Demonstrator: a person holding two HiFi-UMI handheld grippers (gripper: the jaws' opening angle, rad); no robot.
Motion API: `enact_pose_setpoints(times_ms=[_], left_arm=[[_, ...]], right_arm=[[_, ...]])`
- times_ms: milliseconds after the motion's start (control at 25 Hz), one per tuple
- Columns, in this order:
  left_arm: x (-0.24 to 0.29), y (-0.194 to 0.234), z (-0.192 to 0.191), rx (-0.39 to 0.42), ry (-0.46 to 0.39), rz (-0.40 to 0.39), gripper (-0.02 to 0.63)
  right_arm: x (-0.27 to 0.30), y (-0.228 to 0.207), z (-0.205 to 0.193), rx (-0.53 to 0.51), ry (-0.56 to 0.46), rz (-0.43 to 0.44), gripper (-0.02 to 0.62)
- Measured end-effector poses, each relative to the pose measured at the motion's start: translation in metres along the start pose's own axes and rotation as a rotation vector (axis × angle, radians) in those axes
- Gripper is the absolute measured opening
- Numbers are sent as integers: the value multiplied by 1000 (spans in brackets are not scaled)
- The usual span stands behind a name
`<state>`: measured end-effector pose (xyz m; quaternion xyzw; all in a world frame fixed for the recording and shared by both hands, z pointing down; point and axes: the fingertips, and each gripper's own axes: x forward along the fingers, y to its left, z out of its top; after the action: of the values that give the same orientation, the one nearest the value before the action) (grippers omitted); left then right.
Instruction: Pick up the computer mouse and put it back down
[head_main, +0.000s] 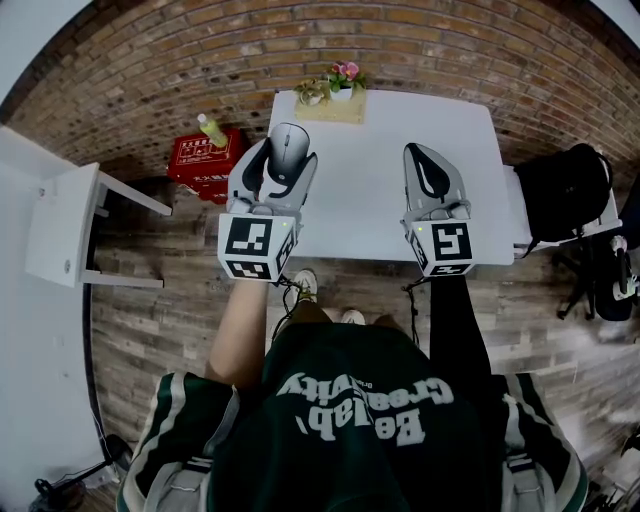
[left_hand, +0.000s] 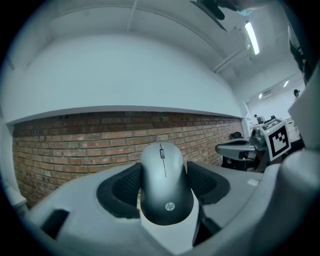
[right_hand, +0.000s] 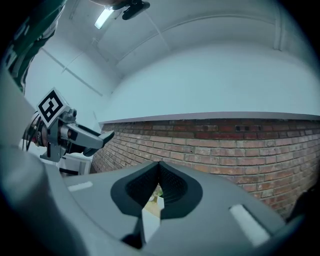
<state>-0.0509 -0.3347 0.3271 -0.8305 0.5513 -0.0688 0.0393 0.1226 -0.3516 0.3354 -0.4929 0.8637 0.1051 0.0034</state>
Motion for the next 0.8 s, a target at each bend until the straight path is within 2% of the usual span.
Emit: enact_pose_setpoints(times_ms=[600,800], left_arm=[[27,-19,-126,-72,263,-93,293],[31,-27,-178,-95,365,-116,293]], right_arm=[[-4,-8,-23,9,54,-34,14],[-9,-11,-31,10,74,-48,14]])
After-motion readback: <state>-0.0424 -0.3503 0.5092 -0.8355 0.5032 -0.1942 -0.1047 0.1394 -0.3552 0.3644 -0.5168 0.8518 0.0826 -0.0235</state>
